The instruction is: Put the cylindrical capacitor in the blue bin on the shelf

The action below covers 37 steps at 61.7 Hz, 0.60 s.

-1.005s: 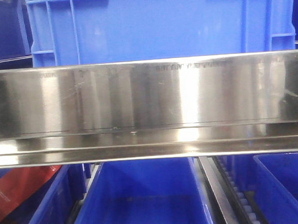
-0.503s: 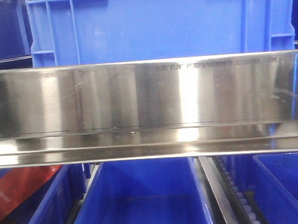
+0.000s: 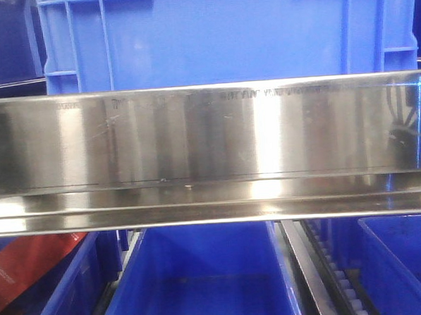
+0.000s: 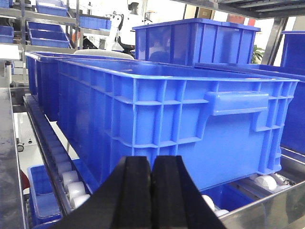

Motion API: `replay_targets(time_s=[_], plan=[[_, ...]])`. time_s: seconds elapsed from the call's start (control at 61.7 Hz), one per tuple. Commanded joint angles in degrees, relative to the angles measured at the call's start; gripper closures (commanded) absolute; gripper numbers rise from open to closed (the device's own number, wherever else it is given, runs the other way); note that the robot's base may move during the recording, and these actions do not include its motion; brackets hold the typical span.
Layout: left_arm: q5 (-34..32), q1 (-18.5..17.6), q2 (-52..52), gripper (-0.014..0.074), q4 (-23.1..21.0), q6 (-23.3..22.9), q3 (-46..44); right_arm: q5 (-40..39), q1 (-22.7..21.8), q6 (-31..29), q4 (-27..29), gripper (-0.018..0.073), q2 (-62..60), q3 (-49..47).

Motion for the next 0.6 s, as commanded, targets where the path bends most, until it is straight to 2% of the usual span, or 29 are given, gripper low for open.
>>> replay_targets(time_s=[0.0,0.47,0.584], plan=[[-1.0,-0.1,-0.3,0.0707,-0.3,-0.1,0.0,-1.4,-0.4,0.3,-0.6,0.0724,-0.2,0.2],[-1.0,0.1,-0.5,0.0707,-0.2,-0.1,0.4,-1.4,-0.4,0.3,-0.6,0.0724,-0.2,0.2],[-1.0,3.1,-2.4,0.0707,6.1,-0.1,2.1,-1.4,-0.4,0.3,-0.6,0.0724,-0.2,0.2]])
